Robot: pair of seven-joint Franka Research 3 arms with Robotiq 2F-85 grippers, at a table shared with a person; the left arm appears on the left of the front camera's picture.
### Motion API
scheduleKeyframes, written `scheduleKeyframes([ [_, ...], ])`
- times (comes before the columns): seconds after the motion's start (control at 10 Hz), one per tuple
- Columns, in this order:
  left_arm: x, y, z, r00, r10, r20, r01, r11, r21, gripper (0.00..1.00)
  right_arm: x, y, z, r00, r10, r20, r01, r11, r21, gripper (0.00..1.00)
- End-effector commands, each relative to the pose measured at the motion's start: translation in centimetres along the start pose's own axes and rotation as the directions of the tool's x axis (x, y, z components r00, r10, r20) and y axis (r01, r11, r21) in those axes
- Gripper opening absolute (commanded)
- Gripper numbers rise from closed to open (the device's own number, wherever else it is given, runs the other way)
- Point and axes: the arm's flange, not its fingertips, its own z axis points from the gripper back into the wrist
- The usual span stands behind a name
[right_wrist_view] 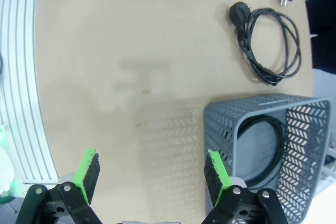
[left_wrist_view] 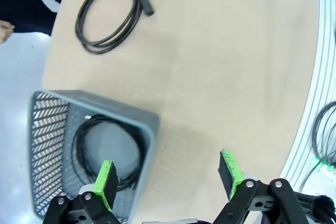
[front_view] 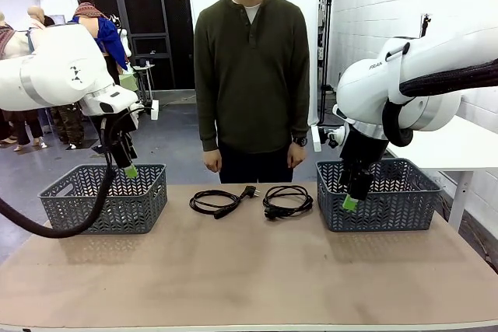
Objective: Organize the cables according to human instructions.
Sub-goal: Pick up a bundle of cables and place it in the basket indicated by the human.
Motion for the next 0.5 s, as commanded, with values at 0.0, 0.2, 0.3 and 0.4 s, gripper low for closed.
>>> scheduleKeyframes([
  [0.0, -1.1, -3.3, -0.1, 0.994, 0.073, 0.076, -0.074, 0.997, 0.011, 1.0, 0.2, -0.2, 0.0, 1.0, -0.009, -0.006, 0.009, 1.0, -0.004, 1.0],
  [0.2, -1.5, -5.9, -0.6, 0.989, 0.097, 0.108, -0.098, 0.995, 0.009, 1.0, 0.2, -0.2, 0.0, 1.0, -0.009, -0.006, 0.009, 1.0, -0.004, 1.0],
  [0.3, -1.7, -6.7, -1.2, 0.988, 0.089, 0.124, -0.091, 0.996, 0.009, 1.0, 0.2, -0.2, 0.0, 1.0, -0.009, -0.006, 0.009, 1.0, -0.004, 1.0],
  [0.4, -1.5, -7.5, -1.7, 0.988, 0.086, 0.128, -0.088, 0.996, 0.01, 1.0, 0.2, -0.2, 0.0, 1.0, -0.009, -0.006, 0.009, 1.0, -0.004, 1.0],
])
